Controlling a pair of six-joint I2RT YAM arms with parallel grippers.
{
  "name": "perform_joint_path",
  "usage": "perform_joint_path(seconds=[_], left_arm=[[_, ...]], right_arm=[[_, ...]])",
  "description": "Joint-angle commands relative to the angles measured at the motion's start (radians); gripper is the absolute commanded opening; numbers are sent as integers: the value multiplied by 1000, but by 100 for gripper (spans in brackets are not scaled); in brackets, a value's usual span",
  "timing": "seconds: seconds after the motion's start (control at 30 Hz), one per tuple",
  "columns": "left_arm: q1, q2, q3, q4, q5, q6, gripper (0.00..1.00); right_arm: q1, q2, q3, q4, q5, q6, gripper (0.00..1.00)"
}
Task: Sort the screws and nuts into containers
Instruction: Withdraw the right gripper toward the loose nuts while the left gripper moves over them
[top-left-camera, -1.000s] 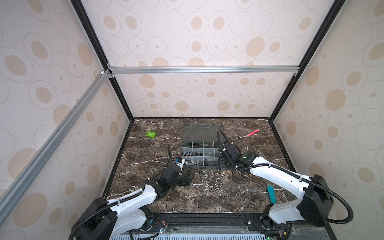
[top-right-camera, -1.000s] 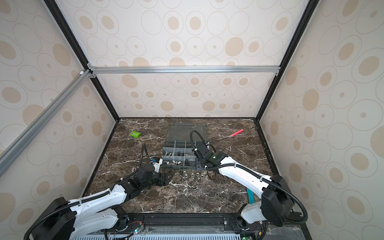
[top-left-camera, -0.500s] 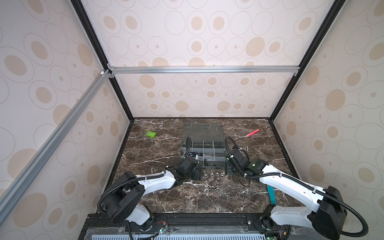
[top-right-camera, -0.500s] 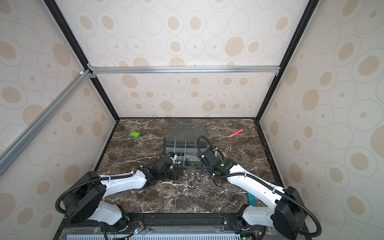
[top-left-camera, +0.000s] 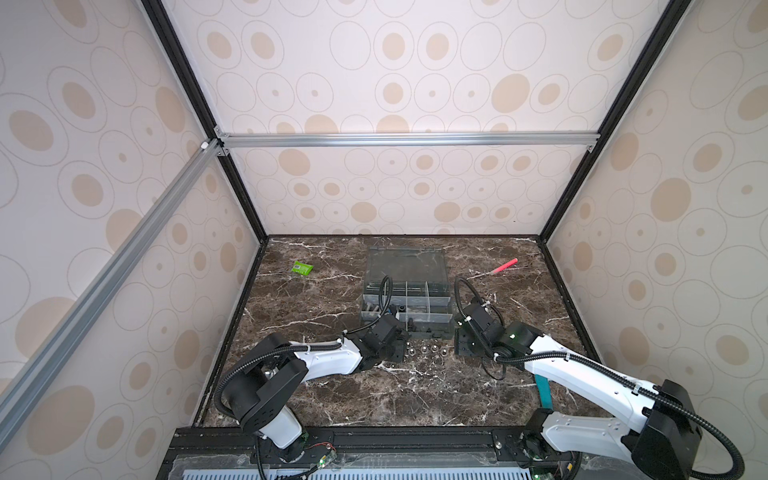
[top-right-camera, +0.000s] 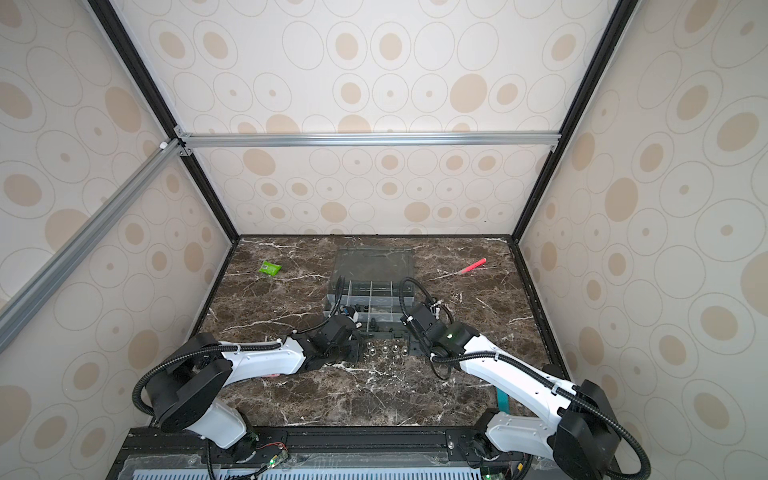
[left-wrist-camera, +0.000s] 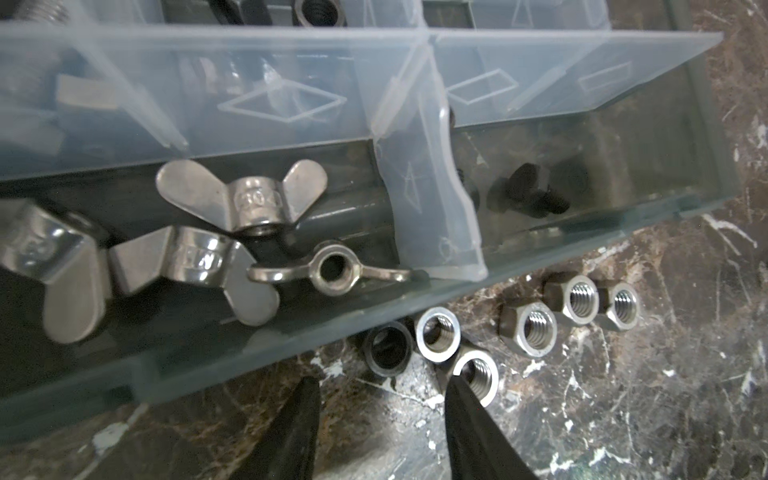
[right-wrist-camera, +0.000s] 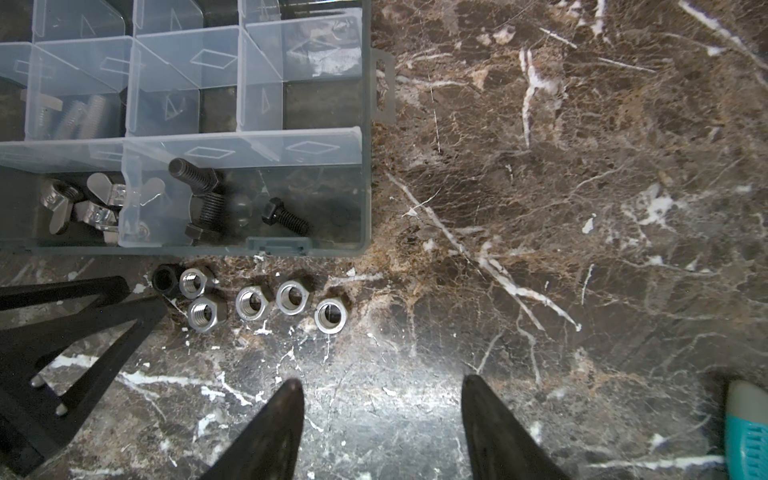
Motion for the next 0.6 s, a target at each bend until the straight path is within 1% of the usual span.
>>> perform_joint_path(seconds=[0.0,0.2,0.37,0.57], left_arm=[[-8,21,31,10,-32,-36,48],[-12,55,48,10,-42,-41,44],[-19,60,57,-23,-92,-46,37],[-21,34,35,8,-92,-46,36]], right_arm=[[-5,-9,-15,-23,21,19,64],[-5,-4,-21,-24,16,24,64],[-4,-14,-33,-24,17,34,64],[-4,-25,-43,-23,16,44,64]])
